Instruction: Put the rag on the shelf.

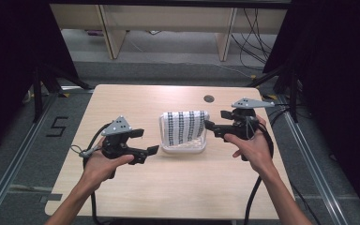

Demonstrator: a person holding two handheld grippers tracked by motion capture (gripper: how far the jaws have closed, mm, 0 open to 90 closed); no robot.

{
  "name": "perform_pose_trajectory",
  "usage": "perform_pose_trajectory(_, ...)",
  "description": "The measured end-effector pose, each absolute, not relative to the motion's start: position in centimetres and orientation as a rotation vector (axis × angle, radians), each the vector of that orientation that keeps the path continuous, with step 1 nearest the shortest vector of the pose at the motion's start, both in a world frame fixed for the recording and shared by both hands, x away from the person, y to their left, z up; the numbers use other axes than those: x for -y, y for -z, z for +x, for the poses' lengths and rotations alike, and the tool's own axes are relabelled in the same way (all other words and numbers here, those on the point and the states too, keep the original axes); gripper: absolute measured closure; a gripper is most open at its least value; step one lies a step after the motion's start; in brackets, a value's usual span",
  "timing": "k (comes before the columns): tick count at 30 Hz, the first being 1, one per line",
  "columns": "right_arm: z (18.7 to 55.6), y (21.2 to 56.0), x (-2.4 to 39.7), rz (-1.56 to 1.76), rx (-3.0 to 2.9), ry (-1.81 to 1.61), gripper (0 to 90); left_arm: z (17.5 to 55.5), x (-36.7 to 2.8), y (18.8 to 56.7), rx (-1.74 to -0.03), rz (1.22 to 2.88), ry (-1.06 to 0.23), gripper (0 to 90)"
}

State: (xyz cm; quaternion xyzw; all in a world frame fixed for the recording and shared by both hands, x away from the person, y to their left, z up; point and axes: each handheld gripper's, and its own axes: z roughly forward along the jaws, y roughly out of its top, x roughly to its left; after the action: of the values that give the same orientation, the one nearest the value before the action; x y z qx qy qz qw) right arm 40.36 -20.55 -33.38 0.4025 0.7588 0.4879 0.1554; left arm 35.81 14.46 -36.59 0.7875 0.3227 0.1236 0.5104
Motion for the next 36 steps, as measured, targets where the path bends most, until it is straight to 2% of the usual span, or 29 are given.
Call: perform_pose_trajectory(36,36.3,35.9,21.1,1.106,-2.182,-1.408,19.9,32.8,-15.0,40.7,-0.746,1.905,-0.278,17.2)
